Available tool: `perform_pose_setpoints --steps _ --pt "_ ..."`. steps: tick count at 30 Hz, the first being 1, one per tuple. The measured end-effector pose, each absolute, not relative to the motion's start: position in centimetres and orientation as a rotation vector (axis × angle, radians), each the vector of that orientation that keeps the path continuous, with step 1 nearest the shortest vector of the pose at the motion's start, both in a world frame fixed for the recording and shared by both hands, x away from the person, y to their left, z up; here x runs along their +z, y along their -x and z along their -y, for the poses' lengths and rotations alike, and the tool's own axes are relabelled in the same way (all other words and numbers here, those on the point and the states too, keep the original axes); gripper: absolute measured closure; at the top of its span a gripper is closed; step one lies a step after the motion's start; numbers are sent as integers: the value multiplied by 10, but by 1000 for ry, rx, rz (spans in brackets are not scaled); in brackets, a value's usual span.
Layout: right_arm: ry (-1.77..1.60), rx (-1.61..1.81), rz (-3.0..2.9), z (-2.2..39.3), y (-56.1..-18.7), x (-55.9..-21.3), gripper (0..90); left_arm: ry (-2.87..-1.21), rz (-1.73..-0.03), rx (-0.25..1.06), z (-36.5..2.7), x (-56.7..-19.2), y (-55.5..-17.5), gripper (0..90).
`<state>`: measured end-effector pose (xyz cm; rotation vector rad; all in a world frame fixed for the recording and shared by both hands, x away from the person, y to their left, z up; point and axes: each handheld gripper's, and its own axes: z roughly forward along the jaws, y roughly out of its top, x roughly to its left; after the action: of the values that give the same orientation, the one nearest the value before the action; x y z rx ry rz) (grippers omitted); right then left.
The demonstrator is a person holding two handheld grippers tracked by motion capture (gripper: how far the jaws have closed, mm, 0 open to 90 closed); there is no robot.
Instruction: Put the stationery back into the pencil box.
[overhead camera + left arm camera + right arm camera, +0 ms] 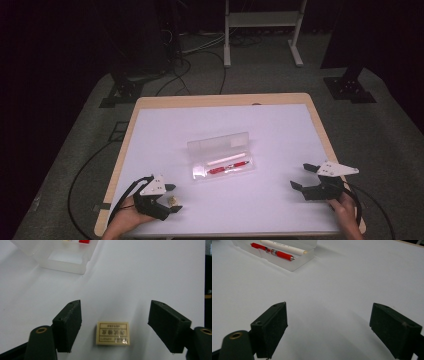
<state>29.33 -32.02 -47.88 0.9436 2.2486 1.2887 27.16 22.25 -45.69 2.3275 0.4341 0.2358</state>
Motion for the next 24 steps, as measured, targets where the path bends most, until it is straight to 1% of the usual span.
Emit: perform_pose_setpoints --steps 10,14,16,17,18,24 --pt "-945 1291 -2247 321 -293 -479 138 -2342 -435 211 -227 -463 -272 368" --pt "-944 1290 -2248 320 -293 -479 138 -2339 -433 205 -228 -465 -272 419" --pt "-947 1292 -2247 321 -293 -479 138 -2345 -424 208 -228 -466 -272 468" --pt "-947 1292 -2247 321 -293 -479 138 -2343 -426 205 -229 -466 -272 468" --pt "-947 1292 -2247 321 -293 -479 138 -2340 -424 202 -229 -466 -272 501" --pt "-948 1291 -2246 321 -293 -479 138 -2345 -419 208 -229 -466 -272 545"
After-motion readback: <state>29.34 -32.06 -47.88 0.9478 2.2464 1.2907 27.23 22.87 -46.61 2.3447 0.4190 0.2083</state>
